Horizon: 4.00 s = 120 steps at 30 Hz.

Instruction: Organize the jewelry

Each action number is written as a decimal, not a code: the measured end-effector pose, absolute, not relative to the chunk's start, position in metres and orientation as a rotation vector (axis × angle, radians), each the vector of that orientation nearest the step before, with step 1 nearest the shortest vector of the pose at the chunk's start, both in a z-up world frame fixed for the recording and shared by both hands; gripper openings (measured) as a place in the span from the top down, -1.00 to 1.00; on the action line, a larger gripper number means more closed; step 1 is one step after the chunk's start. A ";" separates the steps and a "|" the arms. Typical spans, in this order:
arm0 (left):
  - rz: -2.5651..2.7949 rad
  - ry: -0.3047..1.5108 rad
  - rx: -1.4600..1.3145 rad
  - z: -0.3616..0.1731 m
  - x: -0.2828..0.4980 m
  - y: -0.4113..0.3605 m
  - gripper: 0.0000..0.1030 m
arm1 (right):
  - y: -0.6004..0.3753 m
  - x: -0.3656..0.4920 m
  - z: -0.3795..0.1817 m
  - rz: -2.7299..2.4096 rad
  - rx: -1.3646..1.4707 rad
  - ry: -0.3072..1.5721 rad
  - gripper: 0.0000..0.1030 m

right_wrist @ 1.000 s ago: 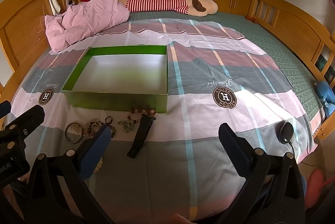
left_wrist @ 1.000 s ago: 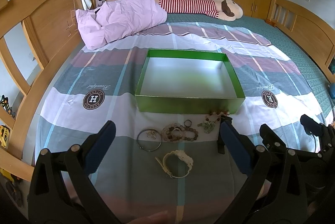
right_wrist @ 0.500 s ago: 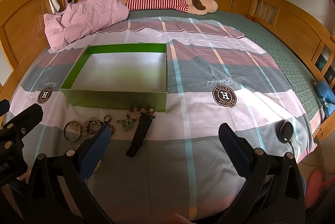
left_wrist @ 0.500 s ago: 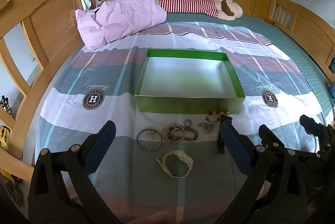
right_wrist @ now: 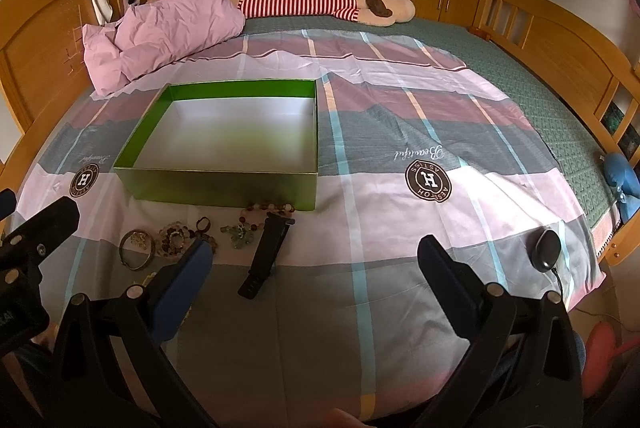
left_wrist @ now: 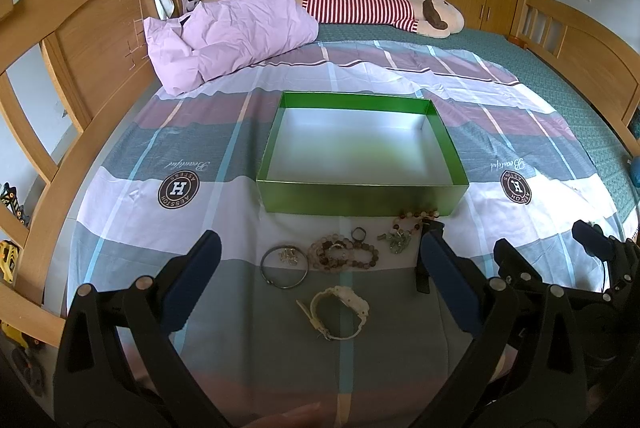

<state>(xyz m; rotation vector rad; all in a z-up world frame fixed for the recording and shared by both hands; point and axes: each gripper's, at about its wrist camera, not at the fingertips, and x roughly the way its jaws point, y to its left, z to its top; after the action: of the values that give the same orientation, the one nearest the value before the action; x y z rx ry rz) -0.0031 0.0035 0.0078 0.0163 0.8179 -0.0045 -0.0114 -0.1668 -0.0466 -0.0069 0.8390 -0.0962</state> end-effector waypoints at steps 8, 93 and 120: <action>-0.005 0.820 0.017 0.007 -0.003 0.003 -0.92 | -0.167 -0.012 -0.048 -0.098 -0.006 0.841 -0.95; -0.149 1.126 -0.077 -0.118 0.023 0.031 -0.16 | -0.152 0.049 -0.140 0.108 -0.103 1.116 0.65; -0.116 1.008 -0.001 -0.077 0.203 0.016 -0.17 | -0.143 0.195 -0.108 0.085 -0.040 0.970 0.65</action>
<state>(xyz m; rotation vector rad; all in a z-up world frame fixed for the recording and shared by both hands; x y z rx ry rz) 0.2031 0.0157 -0.0766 -0.0011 1.0081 -0.1157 0.1947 -0.1434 -0.1077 -0.0399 0.9700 0.0853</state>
